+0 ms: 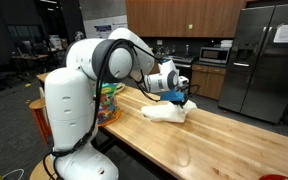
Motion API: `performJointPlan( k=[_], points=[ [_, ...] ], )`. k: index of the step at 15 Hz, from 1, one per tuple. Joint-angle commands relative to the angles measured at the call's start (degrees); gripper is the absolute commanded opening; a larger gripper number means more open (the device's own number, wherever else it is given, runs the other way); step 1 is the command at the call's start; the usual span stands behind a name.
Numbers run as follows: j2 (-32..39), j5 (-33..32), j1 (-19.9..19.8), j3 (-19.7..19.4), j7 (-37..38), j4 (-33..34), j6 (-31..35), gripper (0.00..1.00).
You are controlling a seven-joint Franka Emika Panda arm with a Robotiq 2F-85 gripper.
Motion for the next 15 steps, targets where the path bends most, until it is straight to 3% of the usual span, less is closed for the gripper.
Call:
performJointPlan(
  k=[1, 3, 8, 15],
  points=[
    [-1.66, -3.43, -1.94, -2.22, 2.26, 3.12, 0.98, 0.01],
    [-1.67, 0.52, -2.85, -1.96, -1.53, 6.14, -1.07, 0.01],
    [-1.77, 1.81, -2.64, -0.83, -6.24, 9.85, -0.44, 0.01],
    [-3.33, 3.24, -1.30, 1.88, -11.09, 3.39, 1.72, 0.01]
  ],
)
